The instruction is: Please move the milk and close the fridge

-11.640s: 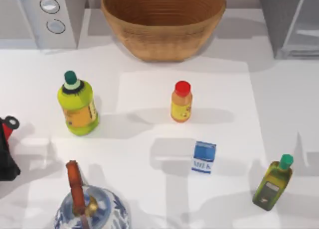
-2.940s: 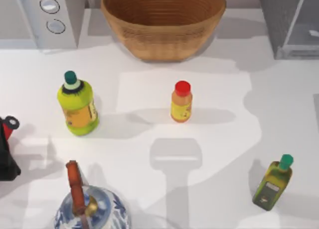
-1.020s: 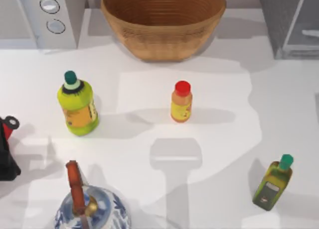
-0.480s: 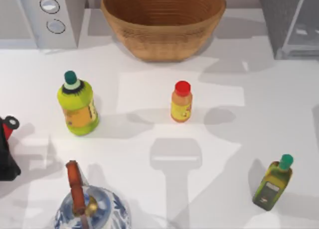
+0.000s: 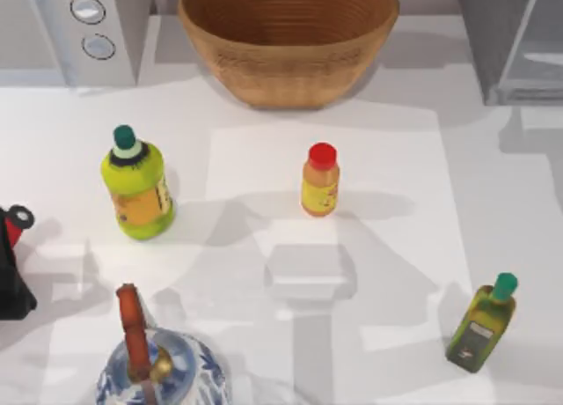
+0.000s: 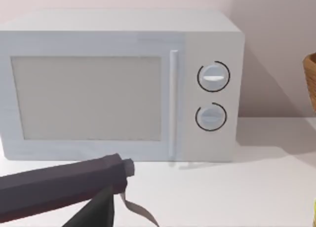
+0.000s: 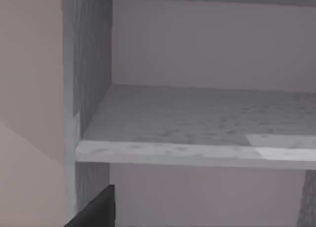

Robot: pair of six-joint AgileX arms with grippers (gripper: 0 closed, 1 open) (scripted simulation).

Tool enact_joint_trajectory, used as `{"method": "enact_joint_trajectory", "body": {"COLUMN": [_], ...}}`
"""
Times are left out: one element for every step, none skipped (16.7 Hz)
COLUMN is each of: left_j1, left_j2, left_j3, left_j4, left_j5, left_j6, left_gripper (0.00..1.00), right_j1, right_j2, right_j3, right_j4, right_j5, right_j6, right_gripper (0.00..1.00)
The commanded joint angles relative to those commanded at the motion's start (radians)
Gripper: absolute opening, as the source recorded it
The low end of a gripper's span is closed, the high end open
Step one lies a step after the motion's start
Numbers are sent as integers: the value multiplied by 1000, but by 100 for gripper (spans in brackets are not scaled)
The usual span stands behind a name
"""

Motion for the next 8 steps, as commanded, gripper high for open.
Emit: {"method": "enact_joint_trajectory", "body": {"left_j1": [0,0,0,0,0,0,0,0], "left_j2": [0,0,0,0,0,0,0,0], "left_j3": [0,0,0,0,0,0,0,0], "left_j4": [0,0,0,0,0,0,0,0], "left_j5": [0,0,0,0,0,0,0,0], "left_j6": [0,0,0,0,0,0,0,0], "left_gripper": [100,100,100,100,100,100,100,100], "right_j1": [10,20,31,41,52,62,72,82], "right_j2": [-126,-250,-370,-485,-592,-691,-779,-857], "right_j3": [-63,-128,-193,-259,-324,-388,-448,-504], "right_j4": [-49,-99,-151,-204,-256,-306,-354,-397], "right_j5": [8,17,25,33,42,50,57,63], "right_j6": [0,1,2,3,6,8,10,12], "right_gripper": [100,100,100,100,100,100,100,100]}}
